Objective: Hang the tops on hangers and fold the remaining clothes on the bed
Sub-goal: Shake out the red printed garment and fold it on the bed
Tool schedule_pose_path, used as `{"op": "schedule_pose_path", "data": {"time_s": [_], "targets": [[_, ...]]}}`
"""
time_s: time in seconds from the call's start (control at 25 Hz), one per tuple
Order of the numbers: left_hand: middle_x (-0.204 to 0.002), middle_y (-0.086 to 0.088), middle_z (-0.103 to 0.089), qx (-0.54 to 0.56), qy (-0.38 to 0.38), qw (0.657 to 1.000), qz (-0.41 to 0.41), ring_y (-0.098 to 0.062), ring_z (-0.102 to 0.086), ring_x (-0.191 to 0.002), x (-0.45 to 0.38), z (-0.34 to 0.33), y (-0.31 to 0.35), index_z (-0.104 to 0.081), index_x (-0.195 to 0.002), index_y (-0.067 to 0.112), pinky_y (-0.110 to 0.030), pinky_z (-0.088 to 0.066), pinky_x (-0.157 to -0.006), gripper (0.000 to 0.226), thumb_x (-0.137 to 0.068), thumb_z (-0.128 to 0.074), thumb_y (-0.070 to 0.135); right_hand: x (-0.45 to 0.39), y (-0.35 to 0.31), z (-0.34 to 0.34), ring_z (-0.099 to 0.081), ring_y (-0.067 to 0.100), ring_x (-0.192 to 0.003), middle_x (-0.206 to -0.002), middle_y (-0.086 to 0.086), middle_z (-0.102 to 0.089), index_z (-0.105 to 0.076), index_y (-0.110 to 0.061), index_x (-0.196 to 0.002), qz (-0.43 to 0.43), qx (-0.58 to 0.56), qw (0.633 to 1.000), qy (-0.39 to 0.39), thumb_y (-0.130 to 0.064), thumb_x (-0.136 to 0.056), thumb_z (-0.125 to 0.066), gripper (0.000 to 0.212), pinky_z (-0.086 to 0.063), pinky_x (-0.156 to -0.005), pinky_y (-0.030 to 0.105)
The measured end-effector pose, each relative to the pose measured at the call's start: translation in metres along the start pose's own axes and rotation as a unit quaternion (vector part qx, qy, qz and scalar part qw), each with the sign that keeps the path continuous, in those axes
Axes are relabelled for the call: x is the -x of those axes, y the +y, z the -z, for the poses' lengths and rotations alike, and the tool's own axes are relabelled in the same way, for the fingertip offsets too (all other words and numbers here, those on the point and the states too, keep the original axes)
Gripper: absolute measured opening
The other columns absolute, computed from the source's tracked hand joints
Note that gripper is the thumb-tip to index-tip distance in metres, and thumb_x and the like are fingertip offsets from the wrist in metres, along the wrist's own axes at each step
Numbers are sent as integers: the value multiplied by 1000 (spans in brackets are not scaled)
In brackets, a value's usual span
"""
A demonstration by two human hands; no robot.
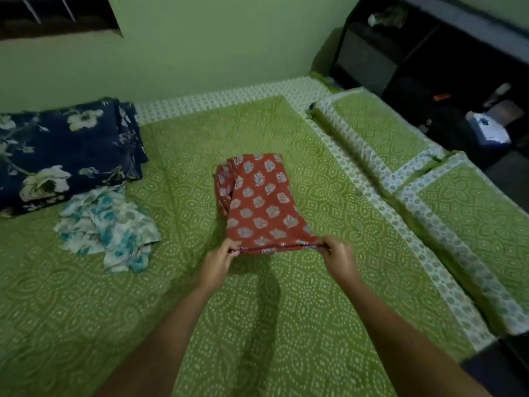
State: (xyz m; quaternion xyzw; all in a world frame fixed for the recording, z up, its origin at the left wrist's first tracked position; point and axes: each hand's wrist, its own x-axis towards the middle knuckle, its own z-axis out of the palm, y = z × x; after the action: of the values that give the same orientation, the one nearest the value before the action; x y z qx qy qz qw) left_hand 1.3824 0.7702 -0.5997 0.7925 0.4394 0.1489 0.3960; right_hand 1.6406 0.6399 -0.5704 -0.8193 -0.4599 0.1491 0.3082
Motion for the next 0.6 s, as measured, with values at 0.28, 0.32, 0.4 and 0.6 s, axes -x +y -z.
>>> {"op": "schedule_pose_path", "data": {"time_s": [0.28, 0.32, 0.4, 0.6], "targets": [[-116, -1, -62, -231, -142, 961, -63, -21, -66, -94, 62, -153, -152, -66, -109, 14, -26, -53, -75, 43, -70, -74, -2, 105, 179, -161, -66, 23, -85, -90, 12, -71, -74, -6, -82, -36, 52, 982, -176, 9, -69, -72, 19, -40, -72, 15], [-106, 0, -64, -276, -129, 947, -99, -21, -66, -86, 61, -165, -170, -69, -94, 15, -28, -54, -69, 41, -59, -81, 0, 109, 189, -169, -65, 24, -83, -90, 11, -69, -73, -8, -82, -16, 69, 982, -178, 7, -66, -75, 22, -45, -70, 20], [-90, 1, -65, -306, -136, 936, -111, -22, -62, -78, 54, -171, -183, -67, -80, 17, -31, -53, -62, 32, -56, -85, 7, 105, 200, -178, -65, 28, -81, -87, 6, -69, -72, -13, -77, 42, 136, 969, -203, 2, -60, -80, 24, -51, -62, 29], [-80, 1, -62, -312, -270, 907, -81, -22, -59, -82, 34, -168, -181, -69, -77, 19, -31, -49, -69, 10, -72, -77, 15, 76, 201, -183, -64, 24, -90, -95, 5, -71, -73, -10, -85, -55, 151, 896, -413, -8, -69, -80, 17, -49, -75, 25]]}}
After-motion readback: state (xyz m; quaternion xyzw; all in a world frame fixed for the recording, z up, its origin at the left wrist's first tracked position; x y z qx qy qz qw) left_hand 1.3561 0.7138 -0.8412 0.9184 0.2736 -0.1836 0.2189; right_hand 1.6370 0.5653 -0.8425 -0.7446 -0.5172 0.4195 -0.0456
